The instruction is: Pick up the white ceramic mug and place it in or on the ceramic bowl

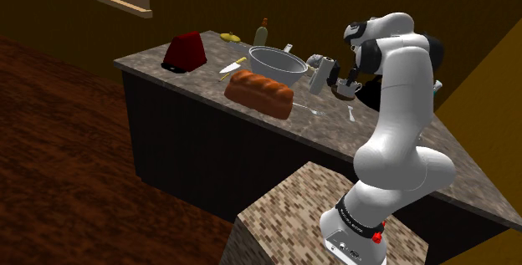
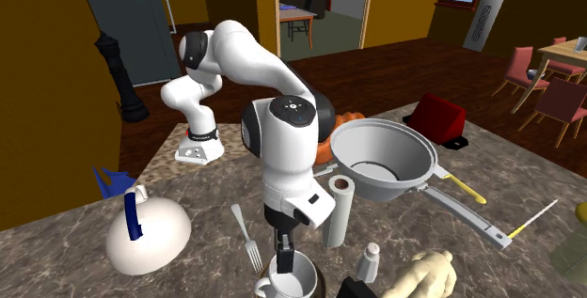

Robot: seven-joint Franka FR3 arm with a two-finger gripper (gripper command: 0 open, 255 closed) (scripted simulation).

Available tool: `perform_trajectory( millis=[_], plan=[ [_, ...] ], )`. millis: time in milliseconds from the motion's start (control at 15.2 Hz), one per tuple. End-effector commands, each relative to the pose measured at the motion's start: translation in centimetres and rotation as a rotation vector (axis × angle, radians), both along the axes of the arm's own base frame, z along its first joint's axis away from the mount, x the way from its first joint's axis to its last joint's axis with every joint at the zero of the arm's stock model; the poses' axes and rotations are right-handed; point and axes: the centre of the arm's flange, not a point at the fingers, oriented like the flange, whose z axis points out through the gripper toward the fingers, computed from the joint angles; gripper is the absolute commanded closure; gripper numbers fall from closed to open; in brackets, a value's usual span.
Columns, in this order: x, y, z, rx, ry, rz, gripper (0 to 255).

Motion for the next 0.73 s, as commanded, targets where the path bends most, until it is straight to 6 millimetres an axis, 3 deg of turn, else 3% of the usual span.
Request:
perform_trajectory(
  millis=[0, 132, 660],
  plan=[
    [0.2, 0.1, 2.0, 0.000, 0.000, 0.000, 0],
    [0.3, 0.2, 4.4, 0.000, 0.000, 0.000, 0],
    [0.3, 0.2, 4.4, 0.000, 0.000, 0.000, 0]
  ],
)
